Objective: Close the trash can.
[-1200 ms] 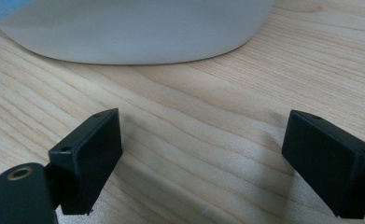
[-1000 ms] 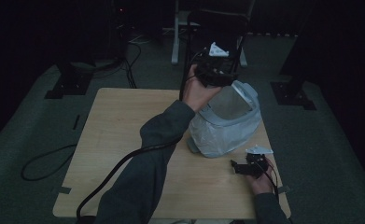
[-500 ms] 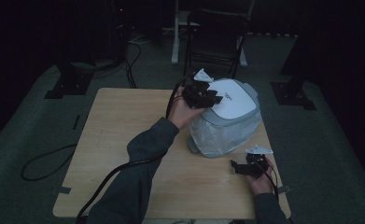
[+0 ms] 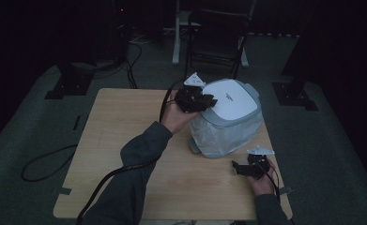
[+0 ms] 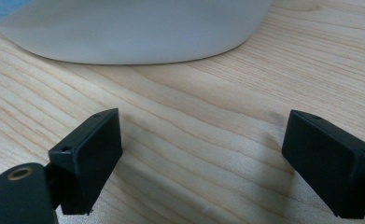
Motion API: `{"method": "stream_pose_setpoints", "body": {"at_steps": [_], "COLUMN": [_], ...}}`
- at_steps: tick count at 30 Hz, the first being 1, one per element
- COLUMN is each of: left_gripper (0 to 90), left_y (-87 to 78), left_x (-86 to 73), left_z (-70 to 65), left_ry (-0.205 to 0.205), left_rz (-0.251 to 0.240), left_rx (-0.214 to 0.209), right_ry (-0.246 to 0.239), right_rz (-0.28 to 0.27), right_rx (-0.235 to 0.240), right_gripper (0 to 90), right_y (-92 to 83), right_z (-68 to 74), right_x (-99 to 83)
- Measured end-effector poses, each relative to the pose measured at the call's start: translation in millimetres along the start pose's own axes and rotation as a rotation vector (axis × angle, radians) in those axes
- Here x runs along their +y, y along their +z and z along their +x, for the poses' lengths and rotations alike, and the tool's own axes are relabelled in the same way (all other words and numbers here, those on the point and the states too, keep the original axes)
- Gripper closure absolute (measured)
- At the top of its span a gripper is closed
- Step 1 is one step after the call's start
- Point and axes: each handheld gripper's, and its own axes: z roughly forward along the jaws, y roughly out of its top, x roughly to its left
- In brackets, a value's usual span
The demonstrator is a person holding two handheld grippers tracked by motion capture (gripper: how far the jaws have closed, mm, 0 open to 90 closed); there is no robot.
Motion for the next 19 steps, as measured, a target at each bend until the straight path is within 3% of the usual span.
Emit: {"method": "stream_pose_setpoints", "body": {"at_steps": [4,8,11,19], "left_gripper": [65.4,62.0,60.7,57.9], "left_y": [-21.2,-44.3,-60.9,-99.0], "left_x": [0.1,-11.1,-27.5,-79.2], "left_z": [7.3,17.0,24.6,43.9], "left_ry": [-0.009,-0.031,-0.029,-0.099], "left_rz": [-0.043,-0.064,-0.053,-0.036], "left_rx": [0.020,0.025,0.039,0.099], "right_ry": [0.000,0.001,0.001,0.001], "right_rz": [0.000,0.000,0.000,0.000], "right_rx": [0.000,-0.001,-0.001,-0.001], "right_gripper": [11.3,11.3,11.3,11.3], "right_y": [0.0,-0.1,-0.1,-0.1], "right_z": [0.0,0.1,0.1,0.1], "right_x": [0.0,-0.1,-0.1,-0.2]}}
